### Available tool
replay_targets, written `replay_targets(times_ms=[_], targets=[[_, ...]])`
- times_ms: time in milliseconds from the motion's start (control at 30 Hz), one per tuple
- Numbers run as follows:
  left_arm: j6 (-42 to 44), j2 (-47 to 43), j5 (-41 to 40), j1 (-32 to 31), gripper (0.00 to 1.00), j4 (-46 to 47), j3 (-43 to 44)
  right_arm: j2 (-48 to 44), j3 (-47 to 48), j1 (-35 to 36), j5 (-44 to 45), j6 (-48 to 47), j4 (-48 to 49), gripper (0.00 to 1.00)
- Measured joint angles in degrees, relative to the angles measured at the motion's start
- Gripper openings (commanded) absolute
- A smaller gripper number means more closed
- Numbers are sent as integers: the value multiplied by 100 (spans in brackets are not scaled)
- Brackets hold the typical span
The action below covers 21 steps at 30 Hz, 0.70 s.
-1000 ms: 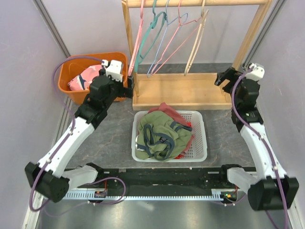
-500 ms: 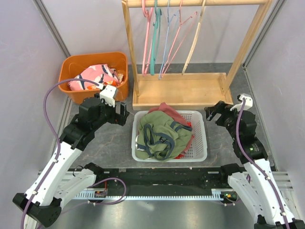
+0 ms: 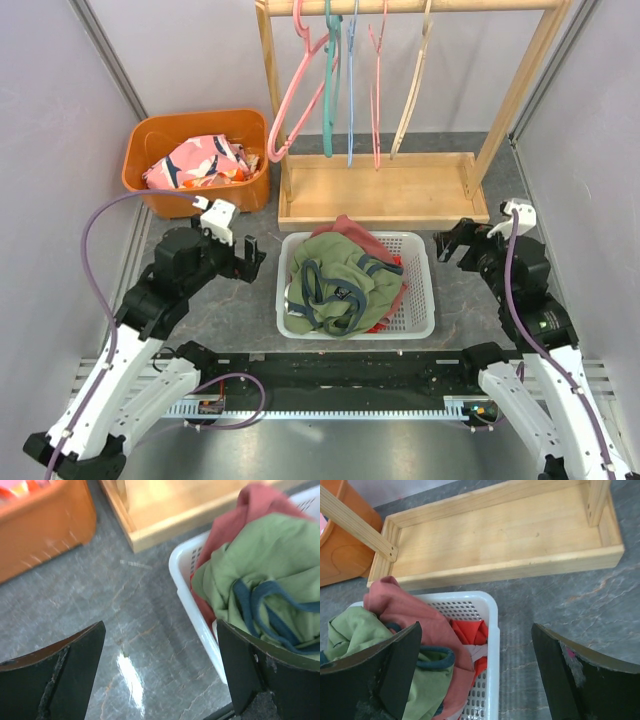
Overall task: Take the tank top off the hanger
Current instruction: Reset both arms
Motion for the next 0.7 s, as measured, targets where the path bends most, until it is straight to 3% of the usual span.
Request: replay_targets(times_ms=[167, 367, 500, 600, 700], targets=[[2, -708, 221, 0, 100, 236, 0, 350, 420, 11, -9, -306, 96, 98], [-22, -1126, -168, 2, 100, 306, 22, 1121, 538, 450, -420, -435, 518, 98], [-20, -1001, -348, 2, 100, 280, 39, 1945, 708, 1853, 208, -448, 942, 98], [-15, -918, -481, 2, 99, 280, 42, 2817, 1139, 3285, 1263, -564, 1172, 98], [2, -881, -623, 2, 99, 278, 52, 3978, 2015, 4621, 2975, -675, 1217, 98]])
